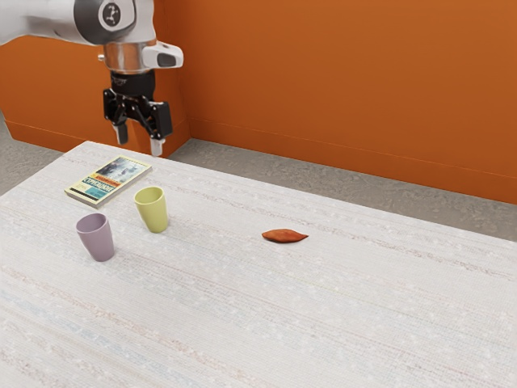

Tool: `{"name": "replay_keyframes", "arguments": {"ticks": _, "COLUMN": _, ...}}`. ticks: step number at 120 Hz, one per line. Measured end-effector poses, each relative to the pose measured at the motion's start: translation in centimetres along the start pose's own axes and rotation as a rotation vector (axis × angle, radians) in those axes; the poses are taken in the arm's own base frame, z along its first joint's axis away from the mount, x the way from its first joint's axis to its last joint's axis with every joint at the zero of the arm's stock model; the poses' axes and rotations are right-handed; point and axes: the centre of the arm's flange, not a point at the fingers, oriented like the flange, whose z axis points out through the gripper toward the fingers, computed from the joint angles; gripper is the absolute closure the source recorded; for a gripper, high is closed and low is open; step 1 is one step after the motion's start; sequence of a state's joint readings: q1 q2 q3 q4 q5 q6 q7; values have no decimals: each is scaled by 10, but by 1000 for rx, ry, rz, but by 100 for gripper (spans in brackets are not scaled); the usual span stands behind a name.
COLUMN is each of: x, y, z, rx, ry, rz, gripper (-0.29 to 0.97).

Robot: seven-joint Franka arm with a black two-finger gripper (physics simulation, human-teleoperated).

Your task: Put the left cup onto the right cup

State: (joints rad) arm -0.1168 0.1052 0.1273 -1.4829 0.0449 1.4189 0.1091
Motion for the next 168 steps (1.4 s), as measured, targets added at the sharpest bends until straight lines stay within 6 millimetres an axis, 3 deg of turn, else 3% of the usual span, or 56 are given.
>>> {"name": "replay_keyframes", "arguments": {"ticks": 16, "x": 4, "y": 4, "z": 14, "rx": -6, "ry": 5, "rz": 6, "gripper": 0}}
{"name": "replay_keyframes", "arguments": {"ticks": 37, "x": -7, "y": -14, "z": 83, "rx": -26, "ry": -48, "rz": -23, "gripper": 0}}
{"name": "replay_keyframes", "arguments": {"ticks": 63, "x": -13, "y": -36, "z": 147, "rx": -31, "ry": -47, "rz": -61, "gripper": 0}}
{"name": "replay_keyframes", "arguments": {"ticks": 100, "x": -16, "y": -87, "z": 151, "rx": -29, "ry": 30, "rz": -110, "gripper": 0}}
{"name": "replay_keyframes", "arguments": {"ticks": 146, "x": -56, "y": -205, "z": 171, "rx": -49, "ry": 40, "rz": -255, "gripper": 0}}
{"name": "replay_keyframes", "arguments": {"ticks": 156, "x": -58, "y": -212, "z": 174, "rx": -48, "ry": 41, "rz": -253, "gripper": 0}}
{"name": "replay_keyframes", "arguments": {"ticks": 168, "x": -44, "y": -201, "z": 178, "rx": -38, "ry": 41, "rz": -215, "gripper": 0}}
